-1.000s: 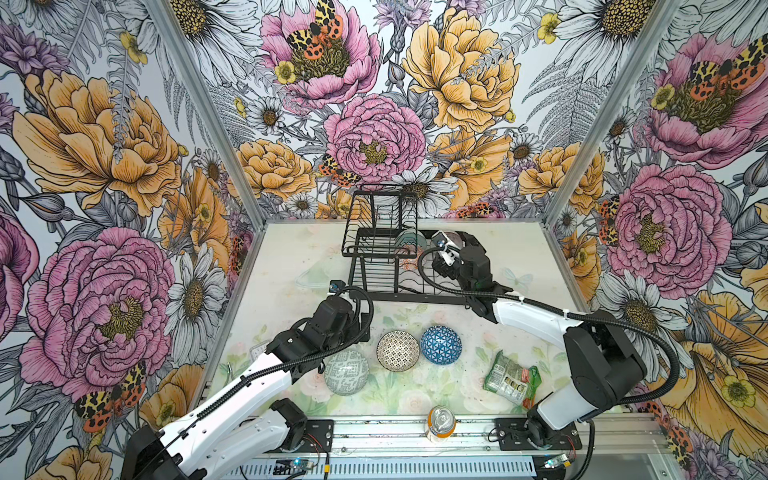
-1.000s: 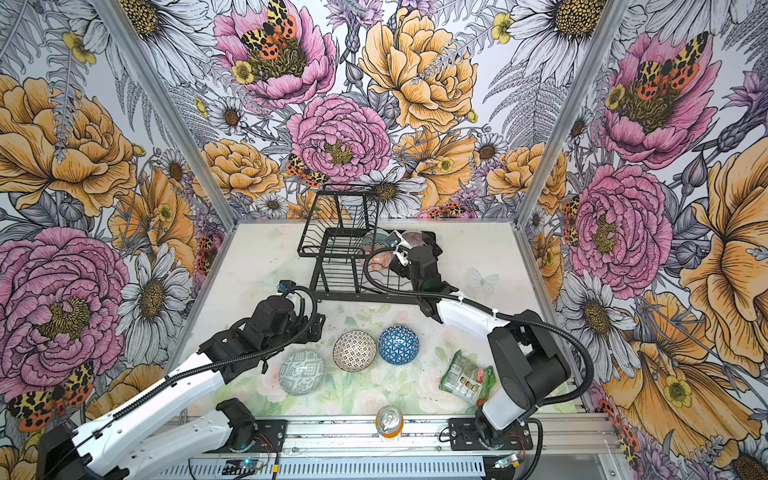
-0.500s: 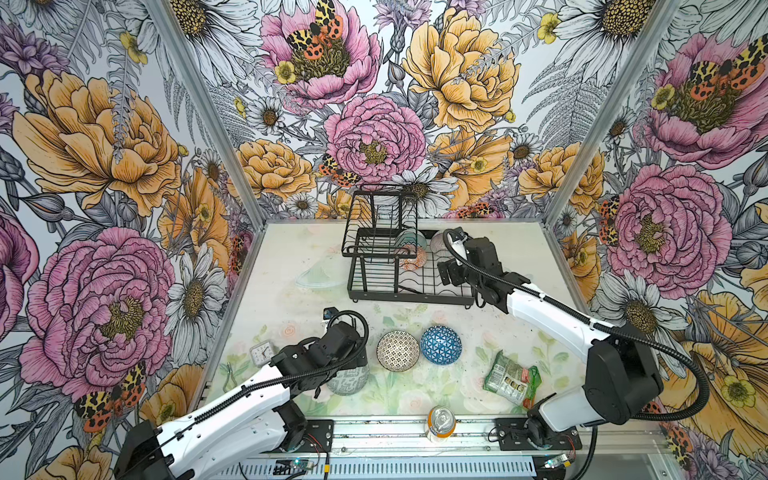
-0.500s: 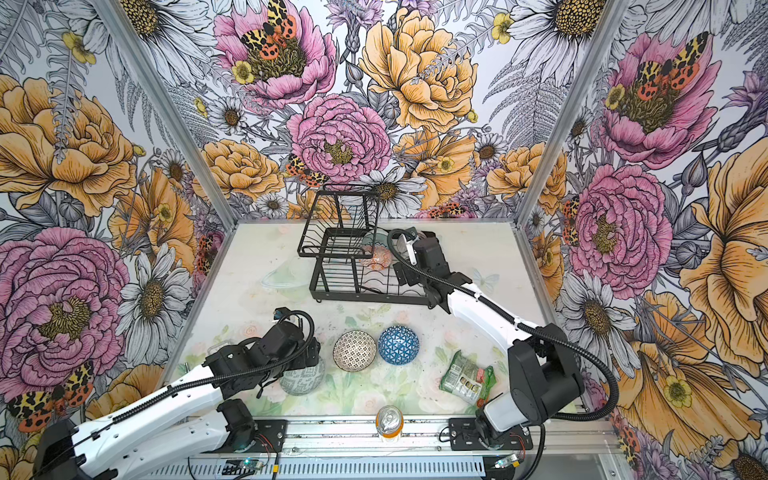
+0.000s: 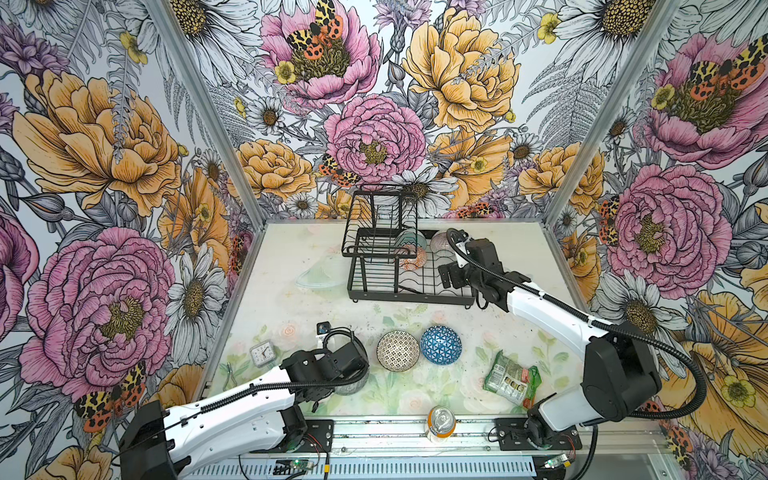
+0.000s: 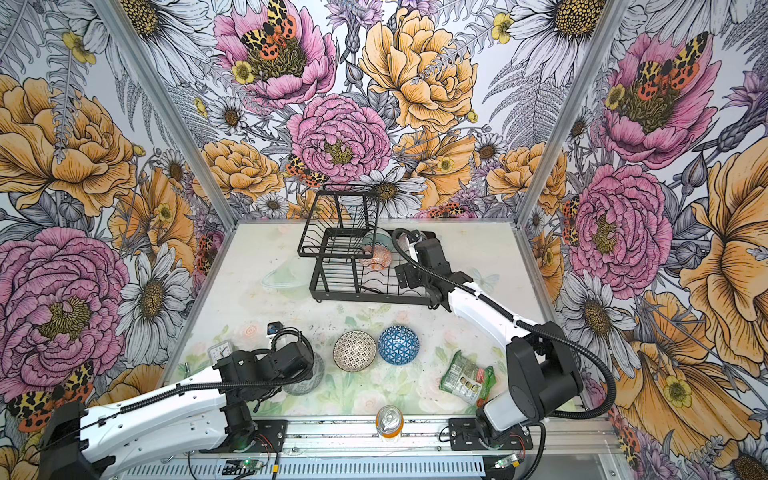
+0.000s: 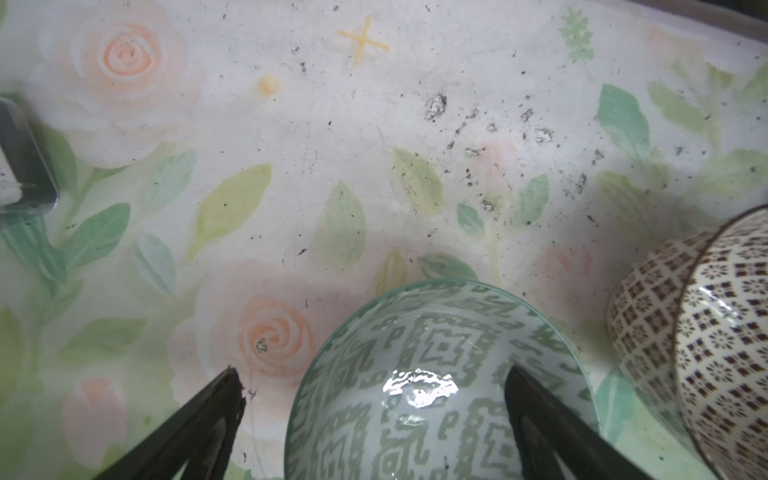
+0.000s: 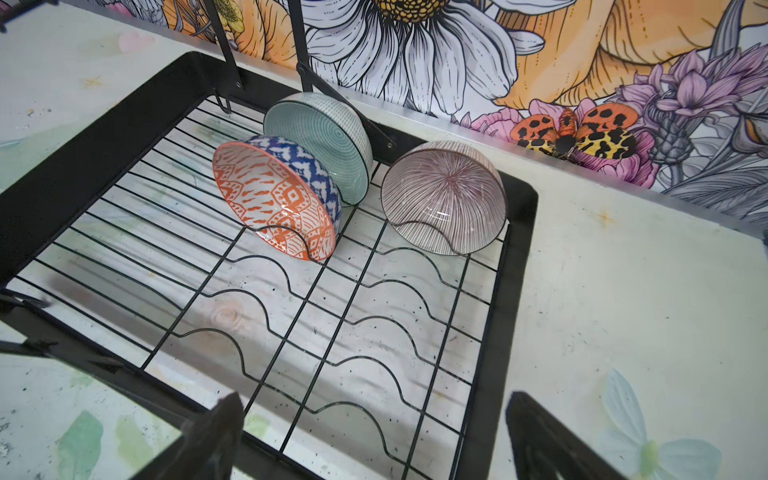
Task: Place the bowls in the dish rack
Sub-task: 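Move the left gripper down to the grey-green patterned bowl while the right gripper retracts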
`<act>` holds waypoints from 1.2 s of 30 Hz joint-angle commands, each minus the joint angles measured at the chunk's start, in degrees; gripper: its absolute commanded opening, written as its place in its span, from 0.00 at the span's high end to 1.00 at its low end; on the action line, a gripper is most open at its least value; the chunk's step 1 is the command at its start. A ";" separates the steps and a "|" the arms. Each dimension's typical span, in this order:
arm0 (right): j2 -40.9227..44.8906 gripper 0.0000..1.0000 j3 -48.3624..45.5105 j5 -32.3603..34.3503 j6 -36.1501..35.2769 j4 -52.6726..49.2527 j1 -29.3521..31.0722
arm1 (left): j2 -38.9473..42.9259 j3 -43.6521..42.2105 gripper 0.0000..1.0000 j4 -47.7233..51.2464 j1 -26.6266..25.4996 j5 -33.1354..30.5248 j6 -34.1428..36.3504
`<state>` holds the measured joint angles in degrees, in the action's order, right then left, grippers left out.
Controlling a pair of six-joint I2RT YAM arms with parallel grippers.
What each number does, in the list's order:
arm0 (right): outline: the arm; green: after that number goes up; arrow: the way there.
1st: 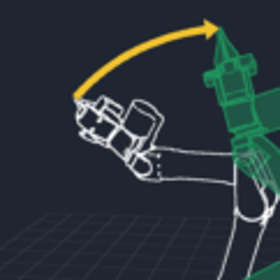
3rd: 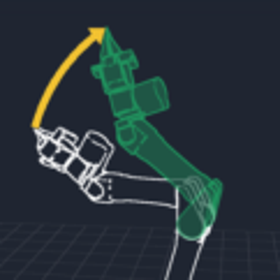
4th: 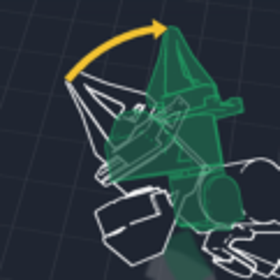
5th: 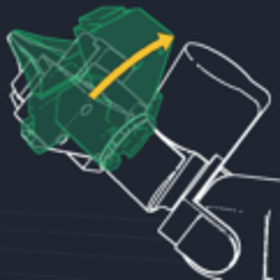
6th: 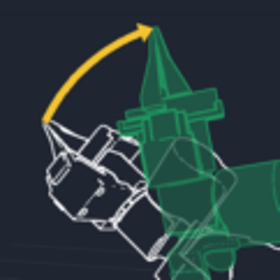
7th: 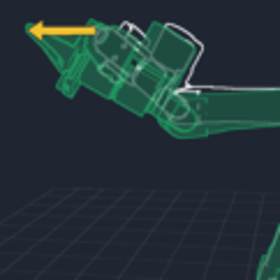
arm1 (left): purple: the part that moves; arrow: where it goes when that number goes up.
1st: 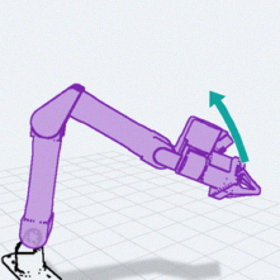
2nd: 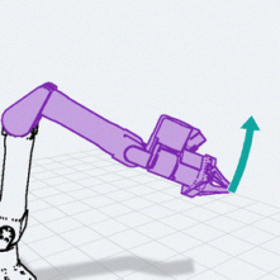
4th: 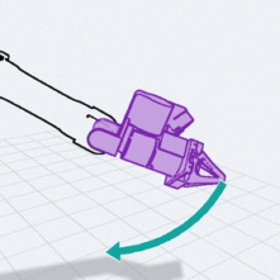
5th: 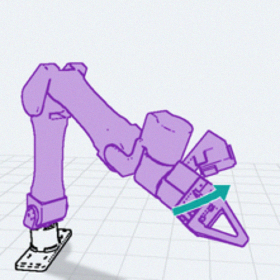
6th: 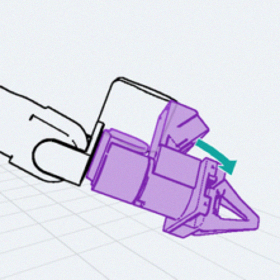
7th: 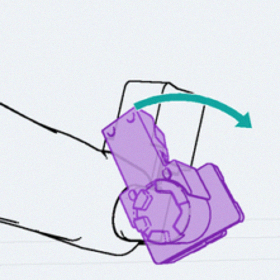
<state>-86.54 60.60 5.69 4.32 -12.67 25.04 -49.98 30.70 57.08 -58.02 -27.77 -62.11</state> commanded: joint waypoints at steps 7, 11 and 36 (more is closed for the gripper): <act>-2.26 0.01 1.68 -1.56 0.95 0.32 -0.78 | 2.13 -3.25 0.09 2.42 -0.42 2.40 -4.15; -2.71 0.01 1.84 -1.75 1.12 0.31 -0.95 | 3.08 -4.48 0.14 2.09 -0.34 4.12 -4.56; -0.94 0.01 1.01 -2.37 1.23 0.21 -1.13 | 1.97 -7.17 0.91 -2.98 1.07 5.71 -1.97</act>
<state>-88.84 60.62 4.19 4.75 -12.67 24.29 -47.37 24.86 53.82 -57.08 -23.11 -64.34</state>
